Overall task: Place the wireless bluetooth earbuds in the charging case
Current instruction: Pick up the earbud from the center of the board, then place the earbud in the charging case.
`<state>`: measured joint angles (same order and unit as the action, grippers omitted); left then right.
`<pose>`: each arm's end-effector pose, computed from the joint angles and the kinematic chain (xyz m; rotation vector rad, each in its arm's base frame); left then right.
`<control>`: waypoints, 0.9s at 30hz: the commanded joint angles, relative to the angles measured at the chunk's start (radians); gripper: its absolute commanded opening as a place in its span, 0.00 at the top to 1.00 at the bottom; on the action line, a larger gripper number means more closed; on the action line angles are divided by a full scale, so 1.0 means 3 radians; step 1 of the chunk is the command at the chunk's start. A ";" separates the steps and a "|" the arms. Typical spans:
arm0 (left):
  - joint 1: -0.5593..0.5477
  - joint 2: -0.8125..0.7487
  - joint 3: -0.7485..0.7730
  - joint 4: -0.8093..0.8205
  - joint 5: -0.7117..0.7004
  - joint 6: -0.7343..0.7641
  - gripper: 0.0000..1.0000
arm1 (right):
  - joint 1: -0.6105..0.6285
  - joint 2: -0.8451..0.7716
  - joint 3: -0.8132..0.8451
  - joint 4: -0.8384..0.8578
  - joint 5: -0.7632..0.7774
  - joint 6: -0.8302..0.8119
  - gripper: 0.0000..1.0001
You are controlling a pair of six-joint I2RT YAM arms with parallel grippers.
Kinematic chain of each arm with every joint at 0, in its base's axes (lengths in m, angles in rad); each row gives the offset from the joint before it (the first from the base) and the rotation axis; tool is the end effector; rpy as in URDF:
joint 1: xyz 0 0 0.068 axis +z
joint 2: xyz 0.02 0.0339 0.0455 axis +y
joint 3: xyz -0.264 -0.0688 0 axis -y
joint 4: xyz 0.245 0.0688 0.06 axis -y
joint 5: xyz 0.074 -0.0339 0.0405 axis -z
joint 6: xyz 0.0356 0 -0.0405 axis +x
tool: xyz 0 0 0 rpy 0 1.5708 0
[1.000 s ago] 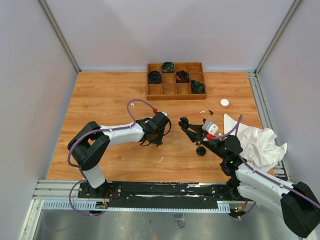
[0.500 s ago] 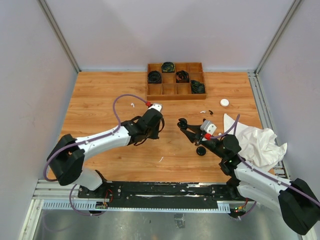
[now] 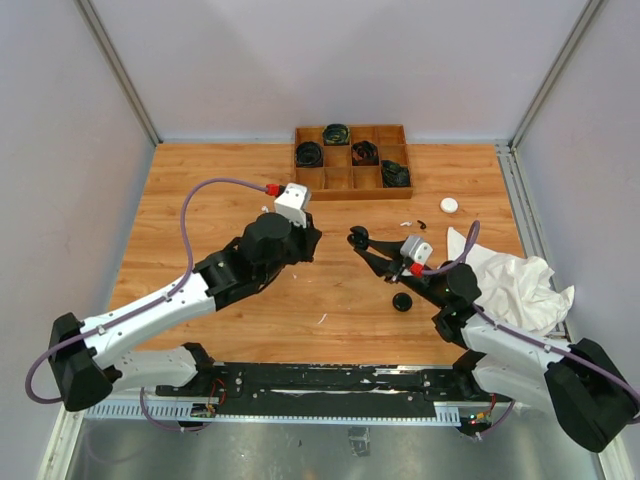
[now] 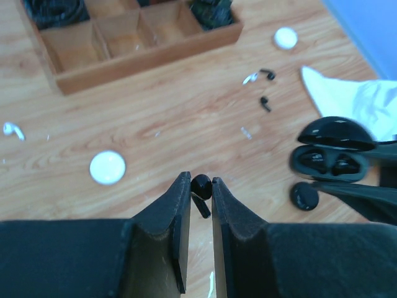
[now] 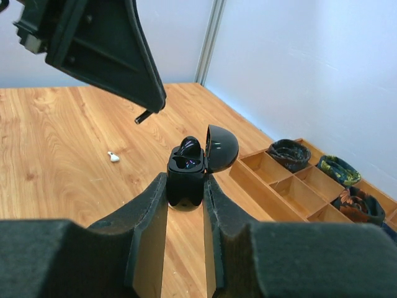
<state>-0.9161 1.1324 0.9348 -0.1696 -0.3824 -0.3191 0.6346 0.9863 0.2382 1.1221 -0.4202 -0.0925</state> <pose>0.1688 -0.1980 0.3248 0.3208 1.9108 -0.4607 0.1475 0.1266 0.2499 -0.7809 0.9925 0.7210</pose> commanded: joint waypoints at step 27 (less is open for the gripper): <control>-0.0218 -0.0149 -0.0279 0.2035 0.1158 0.0772 0.87 | 0.0136 0.0337 0.0261 0.1009 -0.0023 0.0465 0.98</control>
<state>-0.9695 1.0821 0.8677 0.3668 -0.0700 -0.1081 0.6609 1.0943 0.2878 1.3525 -0.4423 0.0246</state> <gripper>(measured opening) 0.213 0.248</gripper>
